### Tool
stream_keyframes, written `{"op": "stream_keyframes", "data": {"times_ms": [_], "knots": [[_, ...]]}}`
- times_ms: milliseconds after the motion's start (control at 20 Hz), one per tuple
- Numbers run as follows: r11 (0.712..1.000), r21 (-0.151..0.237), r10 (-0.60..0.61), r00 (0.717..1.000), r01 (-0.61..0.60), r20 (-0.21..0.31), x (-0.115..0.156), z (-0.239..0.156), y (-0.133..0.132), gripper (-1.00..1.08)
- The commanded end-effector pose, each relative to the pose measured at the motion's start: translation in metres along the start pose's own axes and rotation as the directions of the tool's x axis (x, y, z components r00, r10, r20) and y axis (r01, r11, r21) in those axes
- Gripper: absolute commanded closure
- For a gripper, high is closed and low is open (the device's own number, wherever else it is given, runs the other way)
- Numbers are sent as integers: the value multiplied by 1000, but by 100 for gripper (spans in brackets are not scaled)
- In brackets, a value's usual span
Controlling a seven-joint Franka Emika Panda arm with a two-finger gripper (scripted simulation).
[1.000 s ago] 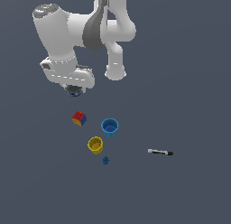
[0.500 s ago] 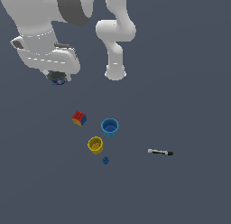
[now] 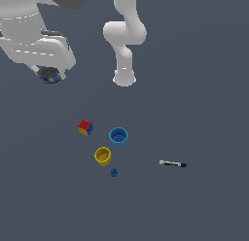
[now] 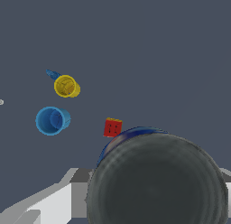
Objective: Pick up a designated object from a clutter of objects.
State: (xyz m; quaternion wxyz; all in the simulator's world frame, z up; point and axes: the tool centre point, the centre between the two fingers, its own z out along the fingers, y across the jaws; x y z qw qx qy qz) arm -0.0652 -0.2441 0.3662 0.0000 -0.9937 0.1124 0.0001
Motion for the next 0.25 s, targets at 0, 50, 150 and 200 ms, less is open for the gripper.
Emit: {"op": "stream_keyframes", "data": {"times_ms": [0,50,150,200], "knots": [[1000,0,0,1000,0,0,2,-5,2,108],[1000,0,0,1000,0,0,3,-7,2,108],[1000,0,0,1000,0,0,4,-8,3,108],[1000,0,0,1000,0,0,4,-8,3,108]]}}
